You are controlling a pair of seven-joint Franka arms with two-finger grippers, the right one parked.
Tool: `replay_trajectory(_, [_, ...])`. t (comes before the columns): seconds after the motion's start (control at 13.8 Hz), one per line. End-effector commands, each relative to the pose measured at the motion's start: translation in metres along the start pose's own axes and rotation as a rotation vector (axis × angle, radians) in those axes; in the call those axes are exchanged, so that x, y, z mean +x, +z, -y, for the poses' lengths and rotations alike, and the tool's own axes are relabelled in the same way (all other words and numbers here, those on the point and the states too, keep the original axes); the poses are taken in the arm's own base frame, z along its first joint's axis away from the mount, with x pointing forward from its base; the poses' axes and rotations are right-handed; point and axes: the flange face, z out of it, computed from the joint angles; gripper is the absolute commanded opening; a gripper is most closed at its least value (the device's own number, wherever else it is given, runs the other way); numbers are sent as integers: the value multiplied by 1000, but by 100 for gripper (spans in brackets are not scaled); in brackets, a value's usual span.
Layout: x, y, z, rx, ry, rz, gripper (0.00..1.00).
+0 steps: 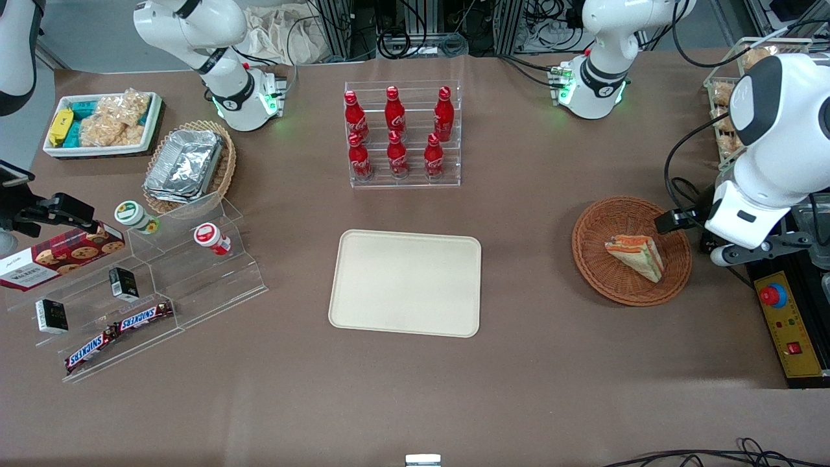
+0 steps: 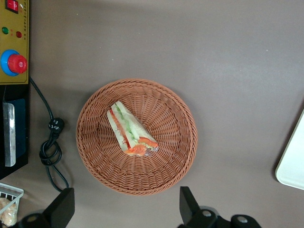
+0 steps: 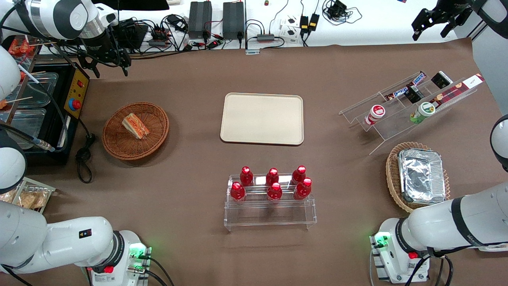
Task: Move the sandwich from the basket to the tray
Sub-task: 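Move the left gripper over the wrapped sandwich in the wicker basket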
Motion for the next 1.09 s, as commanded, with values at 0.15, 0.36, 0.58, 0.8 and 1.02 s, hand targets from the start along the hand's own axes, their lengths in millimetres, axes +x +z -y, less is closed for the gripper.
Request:
replay_trajectory(0.15, [4,-2,2,-4,-55,19,99])
replay_trajectory(0.36, [3,11,9,14,-266,65,99])
replay_trajectory(0.58, [-4,30,6,37,-591,106,99])
replay_trajectory(0.8, [-10,52,11,55,-778,146,99])
replay_trajectory(1.02, [-8,83,46,16,-896,166,99])
